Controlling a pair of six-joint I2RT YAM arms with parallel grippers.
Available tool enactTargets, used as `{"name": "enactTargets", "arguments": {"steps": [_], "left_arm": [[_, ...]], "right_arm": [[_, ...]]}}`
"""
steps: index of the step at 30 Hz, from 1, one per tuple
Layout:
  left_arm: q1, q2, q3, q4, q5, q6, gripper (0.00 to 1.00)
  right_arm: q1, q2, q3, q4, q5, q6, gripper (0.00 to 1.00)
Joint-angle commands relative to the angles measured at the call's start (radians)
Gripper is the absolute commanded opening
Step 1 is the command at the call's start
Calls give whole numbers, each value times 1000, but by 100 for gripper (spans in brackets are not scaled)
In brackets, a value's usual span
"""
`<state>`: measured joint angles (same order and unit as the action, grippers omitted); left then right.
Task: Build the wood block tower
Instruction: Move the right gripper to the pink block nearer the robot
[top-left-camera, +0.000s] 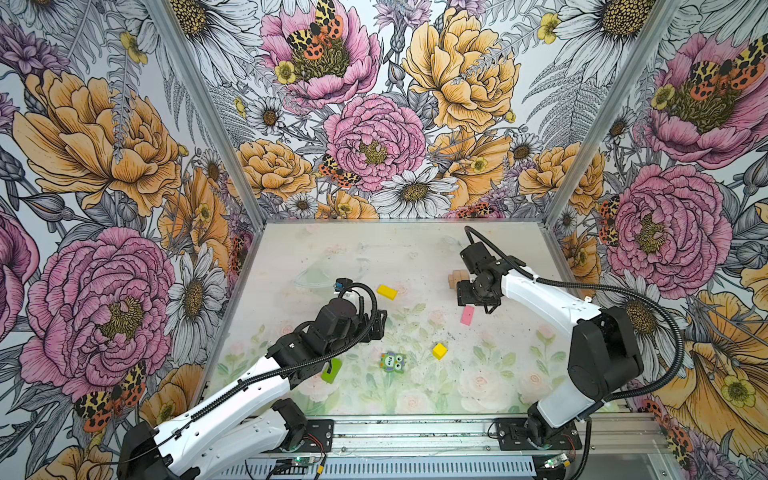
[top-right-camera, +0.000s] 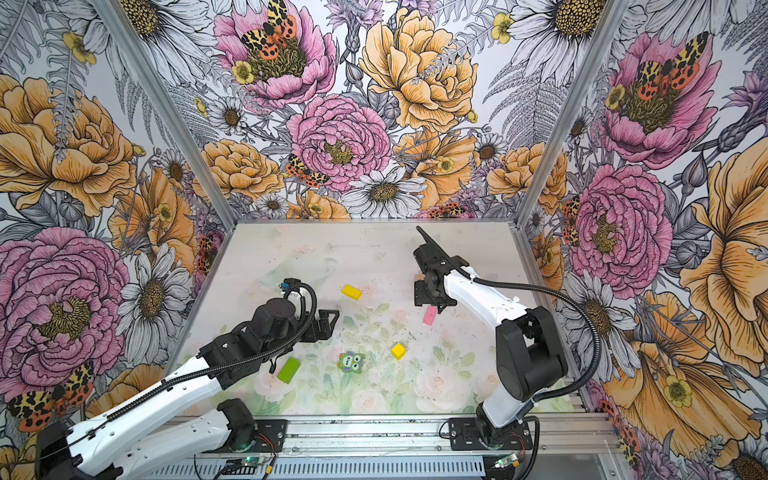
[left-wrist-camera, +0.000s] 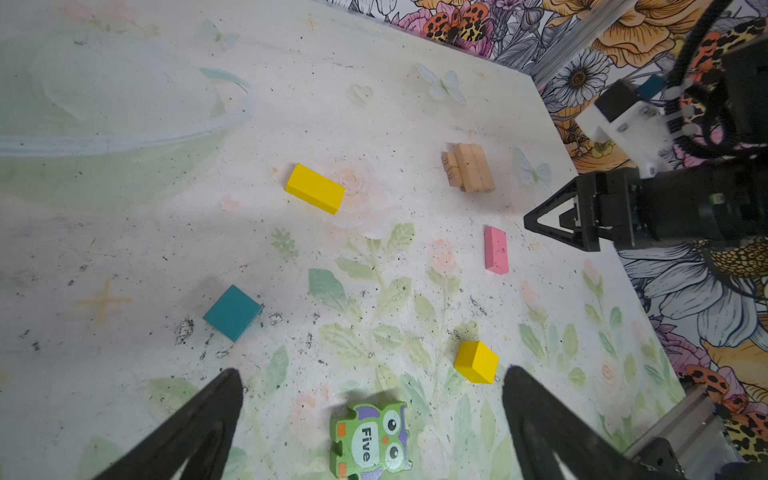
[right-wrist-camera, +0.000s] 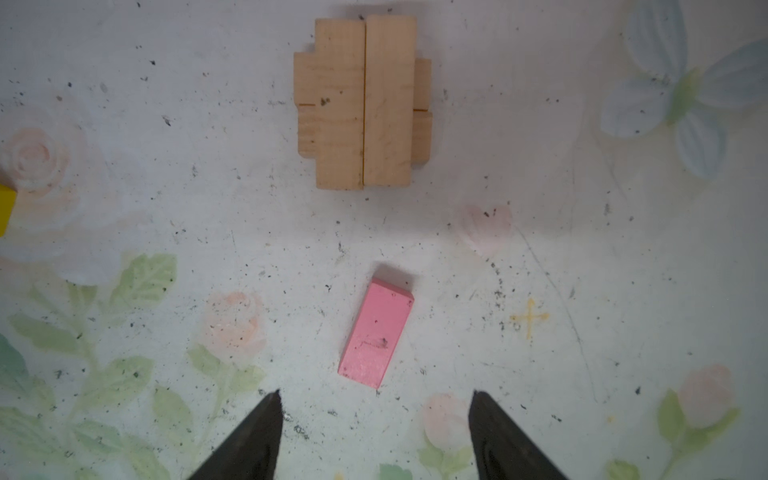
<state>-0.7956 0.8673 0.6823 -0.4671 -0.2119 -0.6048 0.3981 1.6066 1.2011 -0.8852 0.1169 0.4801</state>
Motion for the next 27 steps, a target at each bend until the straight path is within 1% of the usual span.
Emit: {"name": "enactTargets", "arguments": {"steps": [1, 4, 6, 9, 15, 27], "left_arm": [[-29, -14, -18, -10, -58, -33, 99], [-43, -8, -20, -10, -59, -35, 99], [-48, -1, -18, -10, -60, -35, 99], [-50, 9, -12, -9, -63, -30, 99], [-48, 23, -3, -11, -69, -12, 99], [-40, 10, 0, -32, -84, 4, 99]], "right_arm": [[2, -41, -46, 49, 30, 41, 68], [2, -39, -78, 70, 21, 56, 59], [2, -26, -91, 84, 11, 61, 58], [2, 13, -95, 97, -6, 65, 58], [3, 72, -120, 146, -78, 88, 59], [22, 78, -198, 226, -155, 140, 60]]}}
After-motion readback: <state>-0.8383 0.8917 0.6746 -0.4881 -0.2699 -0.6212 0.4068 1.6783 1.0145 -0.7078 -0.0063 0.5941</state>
